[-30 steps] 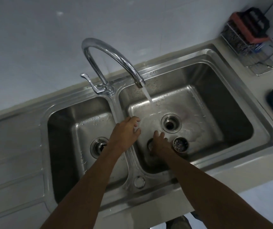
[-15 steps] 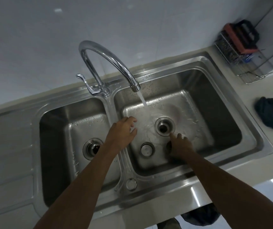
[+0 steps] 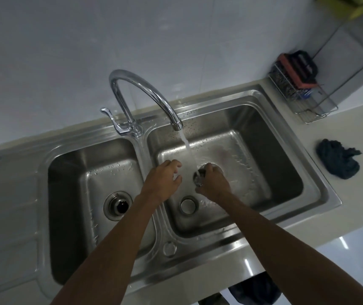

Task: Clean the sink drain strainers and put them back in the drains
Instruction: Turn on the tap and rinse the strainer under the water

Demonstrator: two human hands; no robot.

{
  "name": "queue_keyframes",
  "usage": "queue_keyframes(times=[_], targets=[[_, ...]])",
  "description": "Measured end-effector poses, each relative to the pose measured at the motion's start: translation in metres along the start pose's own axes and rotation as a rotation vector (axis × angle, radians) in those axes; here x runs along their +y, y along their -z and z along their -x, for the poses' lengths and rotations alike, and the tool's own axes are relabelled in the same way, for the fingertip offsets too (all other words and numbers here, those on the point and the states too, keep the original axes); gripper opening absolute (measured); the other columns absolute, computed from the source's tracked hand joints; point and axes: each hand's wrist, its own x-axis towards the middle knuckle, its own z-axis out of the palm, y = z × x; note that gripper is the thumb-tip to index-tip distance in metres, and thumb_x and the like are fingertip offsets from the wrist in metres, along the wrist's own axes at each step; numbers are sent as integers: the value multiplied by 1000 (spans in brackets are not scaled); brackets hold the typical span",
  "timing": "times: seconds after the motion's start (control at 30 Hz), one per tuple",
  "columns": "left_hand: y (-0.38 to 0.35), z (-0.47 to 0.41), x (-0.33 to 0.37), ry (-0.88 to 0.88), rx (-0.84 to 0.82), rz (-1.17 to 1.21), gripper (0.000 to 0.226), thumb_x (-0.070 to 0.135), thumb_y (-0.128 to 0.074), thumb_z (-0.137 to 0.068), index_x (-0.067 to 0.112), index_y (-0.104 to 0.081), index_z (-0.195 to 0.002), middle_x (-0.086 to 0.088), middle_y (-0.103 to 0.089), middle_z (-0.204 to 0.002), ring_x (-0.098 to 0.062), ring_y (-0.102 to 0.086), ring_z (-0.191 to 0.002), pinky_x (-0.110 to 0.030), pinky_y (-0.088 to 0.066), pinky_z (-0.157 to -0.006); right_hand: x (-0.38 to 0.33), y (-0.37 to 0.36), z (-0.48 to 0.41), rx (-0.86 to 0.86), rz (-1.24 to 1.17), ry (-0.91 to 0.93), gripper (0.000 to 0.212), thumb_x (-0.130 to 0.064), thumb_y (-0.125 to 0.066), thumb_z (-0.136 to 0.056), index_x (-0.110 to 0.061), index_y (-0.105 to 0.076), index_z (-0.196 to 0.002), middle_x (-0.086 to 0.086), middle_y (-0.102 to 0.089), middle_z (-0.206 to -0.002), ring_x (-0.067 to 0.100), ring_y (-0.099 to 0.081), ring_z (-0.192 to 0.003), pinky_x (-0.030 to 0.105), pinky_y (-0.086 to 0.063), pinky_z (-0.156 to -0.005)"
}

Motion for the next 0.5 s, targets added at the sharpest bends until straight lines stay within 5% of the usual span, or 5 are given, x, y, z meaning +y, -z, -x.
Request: queue_keyframes(times=[0.5], targets=[[13, 13, -3, -1, -26, 14, 38, 29, -63, -96, 24, -56, -133, 3, -62, -121, -17, -64, -101, -42, -54, -91, -18, 4, 4, 132, -30, -8, 92, -47, -84, -71, -9, -38, -139, 11, -50, -133, 30, -54, -120, 43, -50, -98]])
